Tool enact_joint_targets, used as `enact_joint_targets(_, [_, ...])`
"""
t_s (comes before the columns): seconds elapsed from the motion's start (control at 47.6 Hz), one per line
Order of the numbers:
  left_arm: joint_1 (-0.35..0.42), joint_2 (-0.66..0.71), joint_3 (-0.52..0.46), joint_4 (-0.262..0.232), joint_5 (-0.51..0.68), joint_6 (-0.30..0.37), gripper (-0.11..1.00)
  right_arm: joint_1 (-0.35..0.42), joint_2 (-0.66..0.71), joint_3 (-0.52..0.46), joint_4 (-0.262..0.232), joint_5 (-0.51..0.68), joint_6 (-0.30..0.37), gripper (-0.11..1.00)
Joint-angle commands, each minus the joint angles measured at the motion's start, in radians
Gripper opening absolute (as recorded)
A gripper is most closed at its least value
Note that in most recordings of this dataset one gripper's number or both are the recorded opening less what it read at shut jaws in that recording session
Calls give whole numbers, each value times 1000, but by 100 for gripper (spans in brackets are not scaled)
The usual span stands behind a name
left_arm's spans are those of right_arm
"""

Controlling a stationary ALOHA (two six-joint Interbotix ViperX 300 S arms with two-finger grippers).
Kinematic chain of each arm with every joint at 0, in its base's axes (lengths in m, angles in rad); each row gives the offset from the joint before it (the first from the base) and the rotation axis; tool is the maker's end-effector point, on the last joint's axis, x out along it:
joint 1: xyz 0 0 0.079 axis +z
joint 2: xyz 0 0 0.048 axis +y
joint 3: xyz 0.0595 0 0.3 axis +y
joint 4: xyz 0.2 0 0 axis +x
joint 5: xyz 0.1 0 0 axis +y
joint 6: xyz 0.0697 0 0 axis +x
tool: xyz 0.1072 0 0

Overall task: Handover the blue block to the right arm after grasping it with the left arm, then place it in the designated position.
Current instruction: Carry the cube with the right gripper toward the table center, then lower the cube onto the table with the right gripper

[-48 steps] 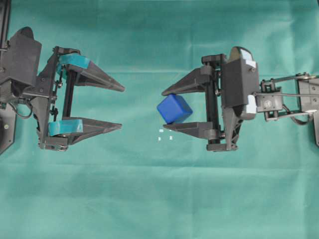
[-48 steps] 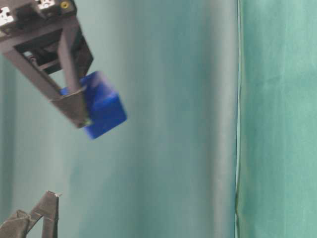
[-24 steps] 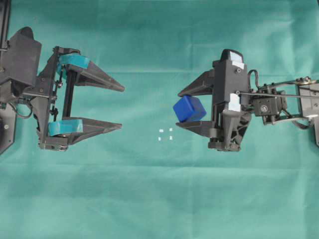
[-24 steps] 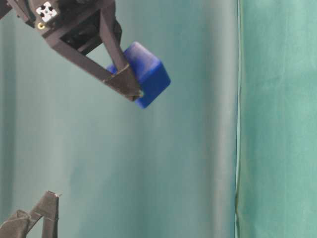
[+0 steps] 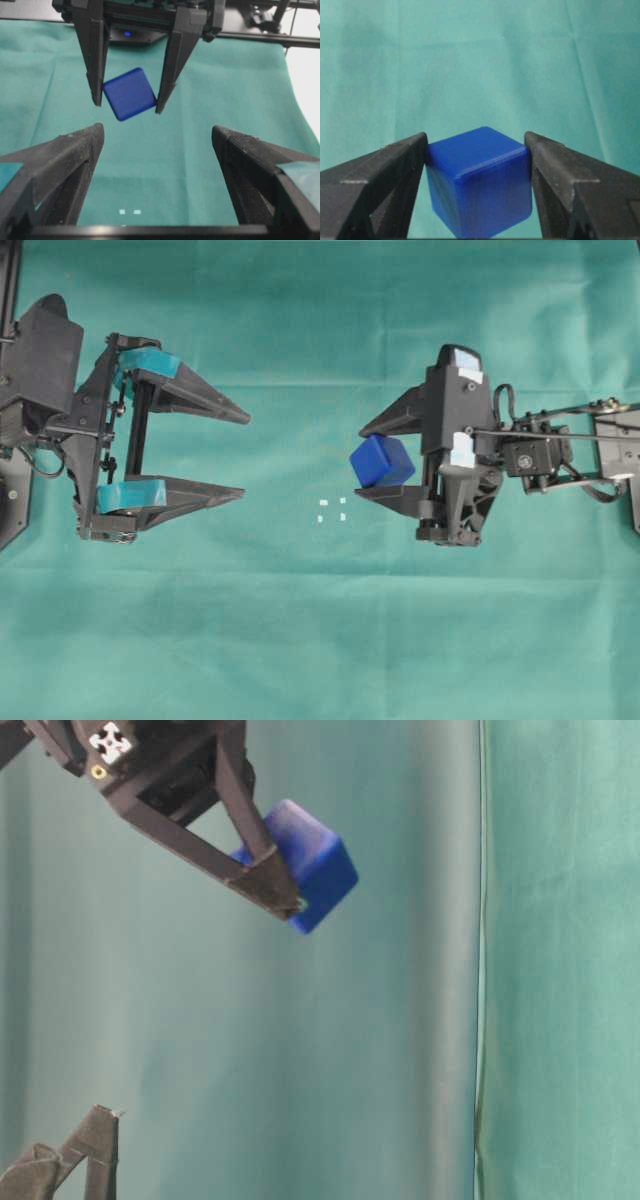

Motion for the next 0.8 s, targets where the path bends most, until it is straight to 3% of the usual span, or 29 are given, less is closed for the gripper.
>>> enact_joint_targets(0.0, [-3, -5, -17, 0, -5, 0, 100, 2, 2, -26, 2, -5, 3, 64])
enact_joint_targets(0.778, [-3, -3, -17, 0, -5, 0, 100, -8, 210, -2, 3, -201, 6, 64])
